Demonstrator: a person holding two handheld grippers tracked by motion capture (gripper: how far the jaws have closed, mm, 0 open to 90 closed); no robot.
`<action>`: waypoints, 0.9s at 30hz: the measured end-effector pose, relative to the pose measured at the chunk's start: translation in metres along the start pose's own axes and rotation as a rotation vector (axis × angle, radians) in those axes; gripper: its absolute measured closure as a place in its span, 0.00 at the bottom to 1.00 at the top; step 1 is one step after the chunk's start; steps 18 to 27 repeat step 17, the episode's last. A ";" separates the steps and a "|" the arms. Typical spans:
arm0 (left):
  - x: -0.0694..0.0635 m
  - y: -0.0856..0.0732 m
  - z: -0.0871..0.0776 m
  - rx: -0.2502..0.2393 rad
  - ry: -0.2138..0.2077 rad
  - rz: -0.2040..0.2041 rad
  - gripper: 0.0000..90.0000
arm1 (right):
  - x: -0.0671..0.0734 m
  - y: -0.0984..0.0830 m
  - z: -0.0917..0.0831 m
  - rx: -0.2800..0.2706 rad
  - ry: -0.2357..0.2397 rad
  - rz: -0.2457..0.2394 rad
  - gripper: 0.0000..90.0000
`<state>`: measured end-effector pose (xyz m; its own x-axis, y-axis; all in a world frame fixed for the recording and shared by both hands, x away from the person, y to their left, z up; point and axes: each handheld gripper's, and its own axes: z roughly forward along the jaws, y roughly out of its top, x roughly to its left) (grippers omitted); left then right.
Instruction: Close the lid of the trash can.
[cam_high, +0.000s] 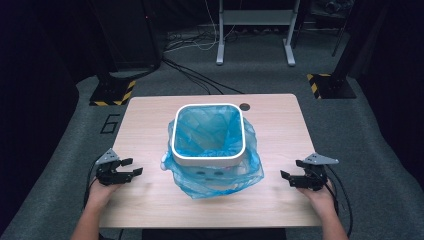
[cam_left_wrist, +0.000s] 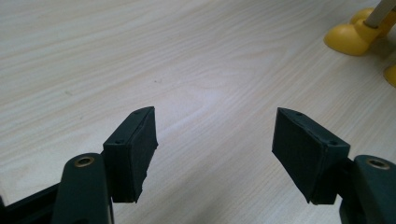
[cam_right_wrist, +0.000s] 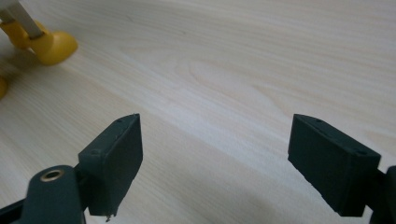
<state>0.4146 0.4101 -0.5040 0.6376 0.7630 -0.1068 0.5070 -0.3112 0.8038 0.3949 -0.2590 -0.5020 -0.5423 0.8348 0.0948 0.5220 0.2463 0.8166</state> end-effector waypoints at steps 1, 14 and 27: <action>0.001 -0.001 0.002 0.010 0.005 0.002 0.34 | -0.001 -0.002 0.001 0.008 -0.003 0.002 0.19; 0.007 -0.009 0.015 0.059 0.005 0.038 0.34 | -0.003 -0.015 0.017 0.067 -0.005 -0.054 0.16; 0.007 -0.009 0.017 0.067 0.009 0.042 0.33 | -0.002 -0.013 0.019 0.063 -0.004 -0.073 0.16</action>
